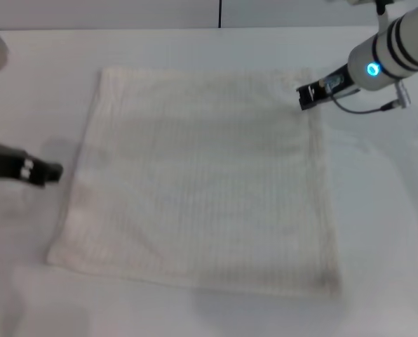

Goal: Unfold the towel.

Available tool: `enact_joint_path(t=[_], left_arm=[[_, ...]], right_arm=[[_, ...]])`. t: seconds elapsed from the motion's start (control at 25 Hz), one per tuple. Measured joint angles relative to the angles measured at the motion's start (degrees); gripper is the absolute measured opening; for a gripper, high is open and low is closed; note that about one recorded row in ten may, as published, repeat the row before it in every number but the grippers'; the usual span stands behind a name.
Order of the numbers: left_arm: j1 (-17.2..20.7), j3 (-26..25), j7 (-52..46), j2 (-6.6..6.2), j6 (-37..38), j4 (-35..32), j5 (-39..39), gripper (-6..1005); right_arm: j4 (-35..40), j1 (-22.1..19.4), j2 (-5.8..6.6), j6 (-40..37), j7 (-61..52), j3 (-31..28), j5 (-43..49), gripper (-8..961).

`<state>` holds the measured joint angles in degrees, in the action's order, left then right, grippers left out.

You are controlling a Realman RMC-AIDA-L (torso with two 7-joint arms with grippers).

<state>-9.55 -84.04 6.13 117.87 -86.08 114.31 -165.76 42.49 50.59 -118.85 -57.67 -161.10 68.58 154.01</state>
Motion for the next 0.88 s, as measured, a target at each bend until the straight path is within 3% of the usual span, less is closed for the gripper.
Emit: enact_joint_path(t=[0.16, 0.24, 0.28, 0.4, 0.44, 0.48, 0.52, 0.6, 0.64, 0.68, 0.72, 0.76, 0.8, 0.84, 0.88], left_arm=[[-1.5, -3.9, 4.5, 0.05, 7.1, -0.1, 0.0, 473], [-1.3, -4.9, 7.3, 0.12, 14.1, -0.7, 0.0, 511], [-0.4, -5.0, 9.6, 0.21, 21.3, -1.7, 0.0, 530], [1.4, -4.8, 12.3, 0.36, 33.8, -4.4, 0.1, 587], [1.4, -4.8, 12.3, 0.36, 33.8, -4.4, 0.1, 606], [2.9, -4.3, 13.1, 0.48, 43.2, -7.1, 0.1, 625], [4.2, -3.7, 13.0, 0.53, 50.8, -9.4, 0.2, 781], [6.4, -2.6, 12.2, 0.64, 62.5, -13.3, 0.3, 783], [7.2, -2.1, 11.8, 0.68, 66.5, -14.8, 0.3, 783], [8.8, -1.0, 10.6, 0.73, 75.2, -17.9, 0.4, 784], [9.6, -0.1, 9.6, 0.73, 81.1, -20.5, 0.5, 785], [11.2, 1.6, 6.9, 0.69, 93.0, -26.9, 0.6, 786], [11.2, 1.6, 6.9, 0.69, 93.0, -26.9, 0.6, 786], [11.5, 1.9, 6.2, 0.67, 96.3, -29.1, 0.6, 785], [11.5, 1.9, 6.2, 0.67, 96.3, -29.1, 0.6, 785]], right_arm=[[9.9, -4.3, -0.25, -0.7, 0.0, 3.2, -0.6, 84], [21.3, -11.3, -0.47, 2.0, 0.0, 8.9, -2.7, 85], [21.3, -11.3, -0.47, 2.0, 0.0, 8.9, -2.7, 85], [34.1, -21.8, -0.29, 10.9, 0.2, 17.4, -4.9, 87], [40.9, -29.8, -0.27, 21.3, 1.9, 23.5, -5.1, 87], [40.9, -29.8, -0.27, 21.3, 1.9, 23.5, -5.1, 88], [43.8, -34.2, -0.34, 28.1, 3.3, 26.9, -5.1, 88], [46.1, -41.4, -0.58, 42.7, 5.8, 33.1, -5.1, 89], [44.2, -46.5, -0.68, 58.6, 6.4, 38.1, -5.1, 89], [42.3, -48.1, -0.68, 64.6, 6.0, 39.8, -5.1, 90], [42.3, -48.1, -0.68, 64.6, 6.0, 39.8, -5.1, 90], [34.2, -49.6, -0.56, 79.2, 2.9, 42.9, -5.1, 90], [34.2, -49.6, -0.56, 79.2, 2.9, 42.9, -5.1, 91], [22.3, -49.3, -0.45, 96.3, -1.0, 46.4, -5.2, 91], [22.3, -49.3, -0.45, 96.3, -1.0, 46.4, -5.2, 92]])
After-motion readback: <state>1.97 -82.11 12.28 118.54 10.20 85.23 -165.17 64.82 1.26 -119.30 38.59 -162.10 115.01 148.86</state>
